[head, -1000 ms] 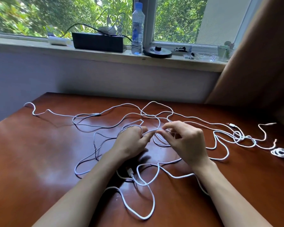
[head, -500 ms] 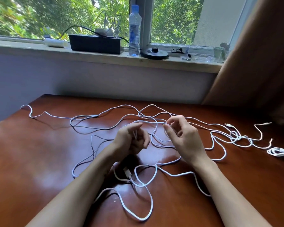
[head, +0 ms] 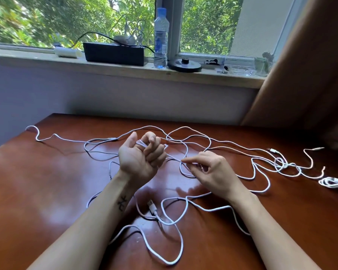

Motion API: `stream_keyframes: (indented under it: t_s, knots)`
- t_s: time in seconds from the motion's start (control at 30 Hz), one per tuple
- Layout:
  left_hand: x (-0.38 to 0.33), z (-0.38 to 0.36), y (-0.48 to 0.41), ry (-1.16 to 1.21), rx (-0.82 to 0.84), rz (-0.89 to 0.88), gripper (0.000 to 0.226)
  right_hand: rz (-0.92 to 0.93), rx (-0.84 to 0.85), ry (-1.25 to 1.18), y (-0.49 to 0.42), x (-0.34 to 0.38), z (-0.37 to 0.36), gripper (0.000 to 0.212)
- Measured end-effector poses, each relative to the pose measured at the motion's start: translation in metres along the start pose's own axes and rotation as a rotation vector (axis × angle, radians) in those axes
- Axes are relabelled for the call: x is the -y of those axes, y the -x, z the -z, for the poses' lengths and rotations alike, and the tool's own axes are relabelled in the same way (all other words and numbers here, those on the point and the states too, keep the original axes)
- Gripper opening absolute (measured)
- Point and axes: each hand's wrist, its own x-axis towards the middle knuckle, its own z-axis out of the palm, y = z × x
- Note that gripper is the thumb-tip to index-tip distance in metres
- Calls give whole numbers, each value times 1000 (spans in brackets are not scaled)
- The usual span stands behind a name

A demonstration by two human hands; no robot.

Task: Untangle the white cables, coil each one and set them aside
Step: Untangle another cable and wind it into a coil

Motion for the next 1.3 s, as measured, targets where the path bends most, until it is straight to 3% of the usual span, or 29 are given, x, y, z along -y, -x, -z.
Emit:
stream_keyframes:
  t_s: [0.13, 0.27, 0.43, 0.57, 0.67, 0.8, 0.97, 1.07, 1.17, 1.3]
  knots:
    - [1, 0, -4, 137, -43, -23, 64, 14, 94, -15, 1, 9, -4, 19]
    - [1, 5, -9, 89, -117, -50, 75, -76, 127, -55, 2, 9, -5, 19]
    - [3, 4, -13, -20, -269, -137, 54, -90, 137, -40, 2, 9, -1, 1]
    - [4, 2, -18, -118, -338, -217, 45, -104, 144, -49, 2, 6, 0, 9]
    - [8, 5, -22, -265, -376, -285, 44, -82, 66, 22, 2, 6, -2, 17]
    - [15, 8, -23, -509, -357, -371, 39, -36, -14, 161, 0, 12, -2, 11]
    - [13, 15, -23, -816, -368, -441, 31, -133, -169, 401, 0, -1, 9, 39]
    - [14, 17, -21, -978, -382, -474, 31, -127, -96, 286, 2, -4, 12, 37]
    - [15, 21, -18, -1163, -322, -538, 31, -65, 5, 75, 2, 0, 9, 18]
    - [17, 28, -19, -1370, -275, -509, 34, 3, 14, -33, 1, 3, 6, 23]
